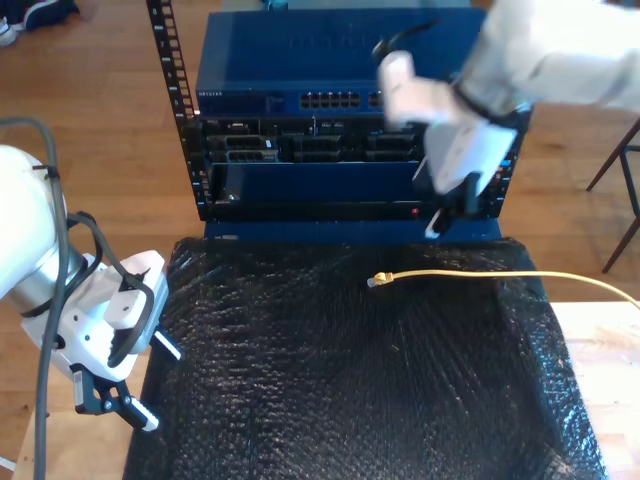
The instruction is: Grab the cable and plug it in
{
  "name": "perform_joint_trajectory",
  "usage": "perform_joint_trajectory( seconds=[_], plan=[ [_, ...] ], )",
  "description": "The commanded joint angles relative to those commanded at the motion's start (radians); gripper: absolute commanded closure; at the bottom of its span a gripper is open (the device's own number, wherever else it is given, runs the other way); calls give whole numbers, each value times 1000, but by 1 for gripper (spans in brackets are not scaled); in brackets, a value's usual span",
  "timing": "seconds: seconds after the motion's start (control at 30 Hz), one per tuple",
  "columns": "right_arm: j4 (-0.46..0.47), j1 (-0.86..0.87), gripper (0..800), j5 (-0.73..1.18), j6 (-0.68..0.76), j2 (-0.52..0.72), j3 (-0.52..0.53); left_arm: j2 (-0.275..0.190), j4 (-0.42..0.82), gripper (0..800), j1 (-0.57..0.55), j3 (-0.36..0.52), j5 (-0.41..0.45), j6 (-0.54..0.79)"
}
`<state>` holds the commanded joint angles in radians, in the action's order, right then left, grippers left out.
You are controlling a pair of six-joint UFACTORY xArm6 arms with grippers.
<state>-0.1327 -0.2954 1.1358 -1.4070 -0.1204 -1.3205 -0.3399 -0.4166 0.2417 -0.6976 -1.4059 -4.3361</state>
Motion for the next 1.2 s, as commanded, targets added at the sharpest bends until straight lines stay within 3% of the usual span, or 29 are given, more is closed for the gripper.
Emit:
perform_joint_trajectory(
  seconds=[0.27, 0.57, 0.73, 1.2],
  plan=[
    [64, -74, 18, -43, 51, -64, -9, 5, 2, 0, 0, 2, 0, 0],
    [250, -146, 19, -43, 186, -150, -49, 5, 2, 0, 0, 2, 0, -2],
    [296, -192, 19, -43, 222, -152, -31, 6, 2, 0, 2, 2, 0, -2],
    [310, -187, 19, -46, 236, -224, -44, 15, 0, 0, 2, 2, -2, -2]
  ],
)
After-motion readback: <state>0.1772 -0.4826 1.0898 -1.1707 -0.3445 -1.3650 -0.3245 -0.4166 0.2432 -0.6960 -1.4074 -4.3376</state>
